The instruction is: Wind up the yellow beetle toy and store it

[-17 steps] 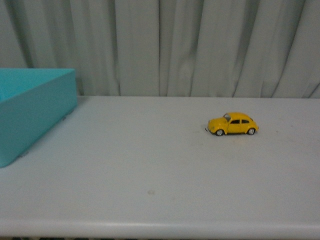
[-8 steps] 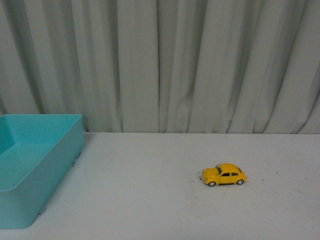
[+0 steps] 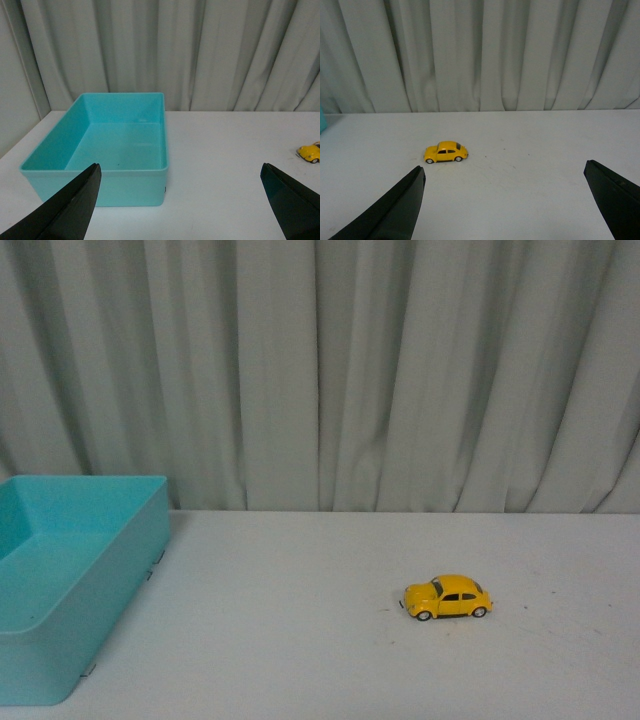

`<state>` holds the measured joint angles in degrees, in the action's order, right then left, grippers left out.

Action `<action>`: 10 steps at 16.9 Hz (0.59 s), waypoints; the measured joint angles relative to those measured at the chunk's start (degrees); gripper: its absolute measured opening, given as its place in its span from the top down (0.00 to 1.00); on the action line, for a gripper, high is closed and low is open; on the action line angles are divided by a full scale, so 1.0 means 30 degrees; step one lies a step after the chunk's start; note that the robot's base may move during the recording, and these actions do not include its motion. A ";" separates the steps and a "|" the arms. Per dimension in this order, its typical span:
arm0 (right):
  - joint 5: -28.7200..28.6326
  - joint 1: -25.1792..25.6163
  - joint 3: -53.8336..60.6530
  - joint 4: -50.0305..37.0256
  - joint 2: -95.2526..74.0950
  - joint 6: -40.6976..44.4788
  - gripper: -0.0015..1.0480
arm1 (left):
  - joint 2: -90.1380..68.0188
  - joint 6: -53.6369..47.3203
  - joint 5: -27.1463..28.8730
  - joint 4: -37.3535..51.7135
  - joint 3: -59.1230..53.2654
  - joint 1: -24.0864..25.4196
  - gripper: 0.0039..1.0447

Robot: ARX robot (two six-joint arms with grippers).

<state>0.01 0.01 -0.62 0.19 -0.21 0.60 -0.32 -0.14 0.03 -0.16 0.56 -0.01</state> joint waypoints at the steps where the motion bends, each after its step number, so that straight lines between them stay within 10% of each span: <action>1: 0.0000 0.0000 0.0000 0.0000 0.0000 -0.0007 0.06 | 0.0000 0.0000 -0.0007 0.0000 0.0000 0.0000 0.06; 10: 0.0000 0.0000 0.0000 0.0000 0.0000 -0.0007 0.06 | 0.0000 0.0000 -0.0007 0.0000 0.0000 0.0000 0.06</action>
<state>0.01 0.01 -0.62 0.19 -0.21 0.58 -0.32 -0.14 0.01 -0.16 0.56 -0.01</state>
